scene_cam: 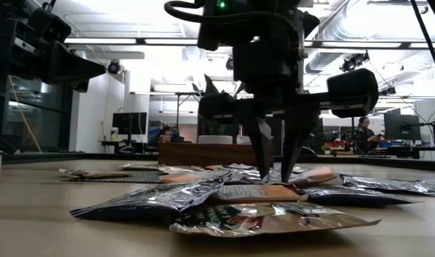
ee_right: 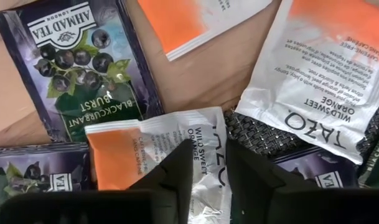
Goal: Pick & Place Tea
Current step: Put the orange tea bag into the right section of the wooden organizer
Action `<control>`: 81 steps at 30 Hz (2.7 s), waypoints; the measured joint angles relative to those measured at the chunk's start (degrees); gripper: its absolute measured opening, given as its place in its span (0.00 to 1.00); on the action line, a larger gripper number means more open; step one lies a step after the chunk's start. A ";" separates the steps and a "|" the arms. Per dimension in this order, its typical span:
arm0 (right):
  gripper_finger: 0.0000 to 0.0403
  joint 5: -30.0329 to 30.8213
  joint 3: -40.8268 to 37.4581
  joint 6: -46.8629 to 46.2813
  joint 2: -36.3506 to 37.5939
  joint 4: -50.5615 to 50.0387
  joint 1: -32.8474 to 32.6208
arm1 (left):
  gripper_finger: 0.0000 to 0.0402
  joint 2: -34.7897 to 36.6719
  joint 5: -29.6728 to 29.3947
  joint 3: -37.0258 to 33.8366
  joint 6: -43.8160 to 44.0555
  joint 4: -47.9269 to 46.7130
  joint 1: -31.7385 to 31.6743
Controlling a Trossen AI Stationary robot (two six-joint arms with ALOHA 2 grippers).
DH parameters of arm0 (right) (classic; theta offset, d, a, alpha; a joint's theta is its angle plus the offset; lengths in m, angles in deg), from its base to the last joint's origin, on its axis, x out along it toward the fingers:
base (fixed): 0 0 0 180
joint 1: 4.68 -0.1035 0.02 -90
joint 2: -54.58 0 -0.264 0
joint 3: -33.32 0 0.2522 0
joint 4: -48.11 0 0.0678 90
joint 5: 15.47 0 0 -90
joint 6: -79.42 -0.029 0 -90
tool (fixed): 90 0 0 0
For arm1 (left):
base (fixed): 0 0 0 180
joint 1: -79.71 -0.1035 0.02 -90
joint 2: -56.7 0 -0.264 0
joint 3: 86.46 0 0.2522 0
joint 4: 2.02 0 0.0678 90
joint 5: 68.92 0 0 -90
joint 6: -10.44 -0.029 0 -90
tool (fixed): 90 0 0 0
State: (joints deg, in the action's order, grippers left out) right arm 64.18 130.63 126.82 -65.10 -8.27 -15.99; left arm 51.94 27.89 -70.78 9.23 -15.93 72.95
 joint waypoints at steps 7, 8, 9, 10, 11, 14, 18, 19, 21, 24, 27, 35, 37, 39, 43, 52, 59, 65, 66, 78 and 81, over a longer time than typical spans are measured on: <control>0.08 1.08 0.00 -0.48 -0.02 0.09 -0.02 | 0.00 0.00 0.00 -0.01 0.00 0.00 0.00; 0.06 1.13 0.00 -0.48 -0.02 0.09 -0.03 | 0.00 0.02 0.02 -0.01 0.00 0.00 0.01; 0.04 1.27 0.00 -0.64 0.02 0.09 -0.12 | 0.00 0.01 0.02 -0.01 0.00 0.00 0.01; 0.03 1.44 0.00 -0.78 0.04 0.09 -0.15 | 0.00 0.00 0.00 0.00 0.00 -0.02 0.01; 0.01 1.62 0.02 -0.90 0.07 0.09 -0.19 | 0.00 0.00 0.00 0.01 0.00 0.00 0.01; 0.01 2.15 0.83 -1.46 0.07 -0.34 -0.37 | 0.00 0.00 0.01 0.00 0.00 0.00 0.00; 0.01 4.08 2.55 -2.54 0.07 -1.29 -0.56 | 0.00 0.00 0.01 -0.01 0.00 0.00 0.00; 0.01 5.33 3.05 -2.58 0.07 -2.04 -0.64 | 0.00 0.00 0.02 0.01 0.00 0.00 0.01; 0.01 7.68 4.28 -2.71 0.07 -3.31 -0.77 | 0.00 0.00 0.02 -0.01 0.00 0.00 0.01; 0.01 11.77 6.39 -4.94 0.07 -4.57 -0.83 | 0.00 0.00 0.01 -0.01 0.00 0.00 0.01; 0.01 17.33 8.01 -6.76 0.07 -6.02 -0.81 | 0.00 0.00 0.02 0.00 0.00 -0.02 0.00; 0.00 36.06 6.17 -13.11 2.63 -4.67 -0.89 | 0.00 0.00 0.02 -0.01 0.00 0.00 0.01; 0.00 40.40 3.86 -15.33 4.08 -2.97 -0.98 | 0.00 0.02 0.00 0.01 0.00 -0.02 0.01; 0.00 43.47 1.21 -17.96 5.61 -1.47 -0.98 | 0.00 0.02 0.00 0.00 0.00 -0.02 0.00; 0.00 49.49 -4.34 -23.04 9.33 3.25 -0.98 | 0.00 0.01 0.02 0.01 0.00 0.00 0.01; 0.00 62.44 -15.93 -29.53 15.47 14.46 -0.96 | 0.00 0.02 0.00 0.01 0.00 -0.02 0.01; 0.00 69.27 -24.68 -29.50 18.03 27.33 0.26 | 0.00 0.02 0.00 0.01 0.00 -0.02 0.01; 0.00 70.73 -28.62 -29.07 18.03 35.83 2.64 | 0.00 0.02 0.00 0.00 0.00 -0.02 0.00; 0.00 70.91 -28.72 -28.96 18.03 36.09 3.06 | 0.00 0.01 0.01 0.00 0.00 0.00 0.00; 0.00 69.79 -28.65 -22.31 17.21 41.75 8.61 | 0.00 0.02 0.00 0.01 0.00 0.00 0.00; 0.00 68.24 -28.65 -21.85 17.22 43.07 9.81 | 0.00 0.00 0.00 0.00 0.00 -0.02 0.01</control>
State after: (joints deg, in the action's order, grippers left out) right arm 132.42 101.98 104.97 -47.88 34.80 -6.19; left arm 51.94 27.89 -70.77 9.23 -15.95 72.96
